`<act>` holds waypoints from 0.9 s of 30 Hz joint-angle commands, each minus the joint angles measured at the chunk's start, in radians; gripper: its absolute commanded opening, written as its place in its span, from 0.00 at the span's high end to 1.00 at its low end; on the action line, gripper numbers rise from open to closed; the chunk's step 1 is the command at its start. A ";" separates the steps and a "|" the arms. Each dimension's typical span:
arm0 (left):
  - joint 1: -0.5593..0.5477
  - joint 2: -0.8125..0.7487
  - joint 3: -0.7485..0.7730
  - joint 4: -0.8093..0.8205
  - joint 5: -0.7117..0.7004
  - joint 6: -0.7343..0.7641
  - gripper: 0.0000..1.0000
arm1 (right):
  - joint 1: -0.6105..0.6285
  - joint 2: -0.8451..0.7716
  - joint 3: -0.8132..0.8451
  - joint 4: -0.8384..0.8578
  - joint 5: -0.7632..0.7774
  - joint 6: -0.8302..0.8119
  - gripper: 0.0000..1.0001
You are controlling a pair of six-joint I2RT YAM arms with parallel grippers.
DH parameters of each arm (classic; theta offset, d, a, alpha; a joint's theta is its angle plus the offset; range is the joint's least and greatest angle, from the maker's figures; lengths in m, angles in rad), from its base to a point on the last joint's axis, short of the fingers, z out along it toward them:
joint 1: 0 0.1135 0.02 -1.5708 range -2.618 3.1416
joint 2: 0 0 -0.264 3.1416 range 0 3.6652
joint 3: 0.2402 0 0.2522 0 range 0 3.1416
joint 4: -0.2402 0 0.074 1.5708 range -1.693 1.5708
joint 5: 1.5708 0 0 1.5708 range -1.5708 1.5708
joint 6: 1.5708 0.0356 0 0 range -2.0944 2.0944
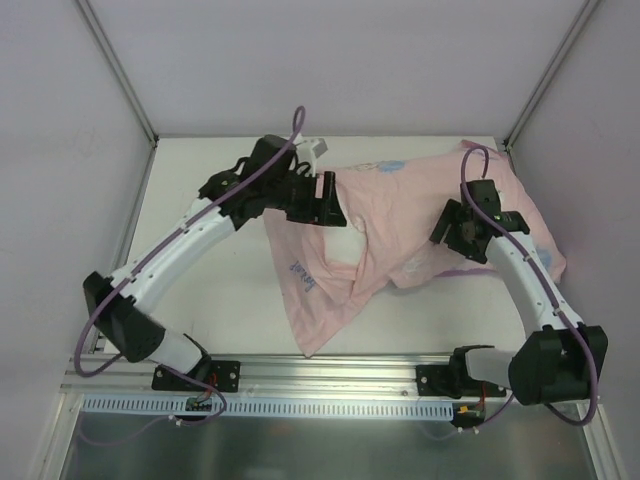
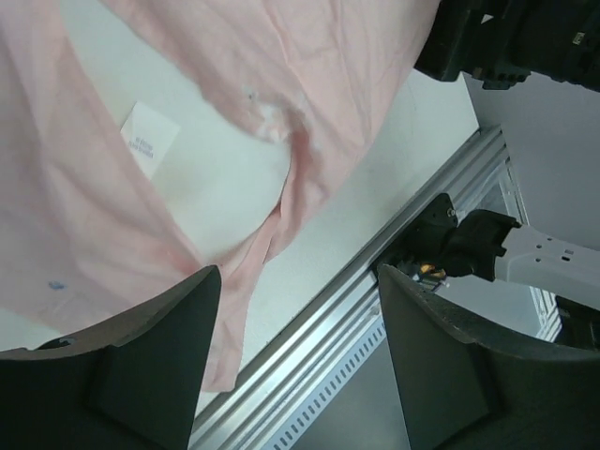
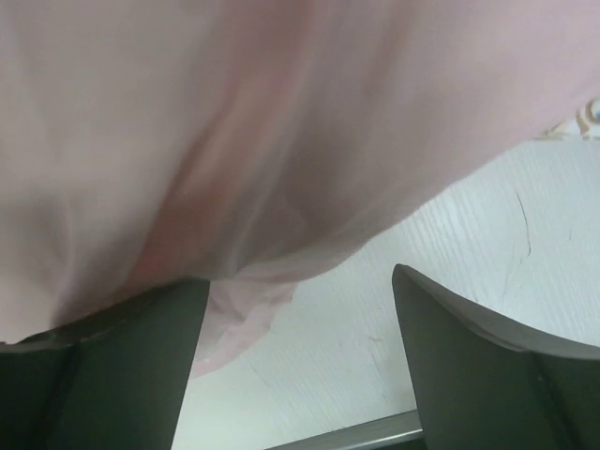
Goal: Remove the pillowcase from the pillow
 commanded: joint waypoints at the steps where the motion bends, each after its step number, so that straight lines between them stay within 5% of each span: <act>1: 0.045 -0.130 -0.109 -0.005 -0.036 -0.029 0.32 | 0.073 -0.062 0.112 0.016 -0.024 -0.027 0.14; 5: 0.089 -0.173 -0.194 -0.005 -0.059 -0.058 0.32 | 0.208 -0.135 0.152 -0.055 0.046 0.003 0.09; 8: 0.089 -0.158 -0.212 -0.005 -0.053 -0.070 0.18 | 0.352 -0.198 0.159 -0.073 0.085 0.042 0.08; 11: 0.089 -0.128 -0.212 0.001 -0.070 -0.076 0.16 | 0.432 -0.207 0.172 -0.075 0.083 0.077 0.07; 19: 0.089 -0.003 -0.259 0.043 -0.168 -0.098 0.20 | 0.663 0.011 0.344 -0.085 0.194 0.010 0.04; 23: 0.091 0.043 -0.307 0.093 -0.160 -0.116 0.45 | 0.677 0.162 0.386 -0.073 0.238 -0.021 0.15; 27: 0.092 0.030 -0.341 0.098 -0.192 -0.125 0.82 | 0.664 0.223 0.409 -0.084 0.252 -0.056 0.49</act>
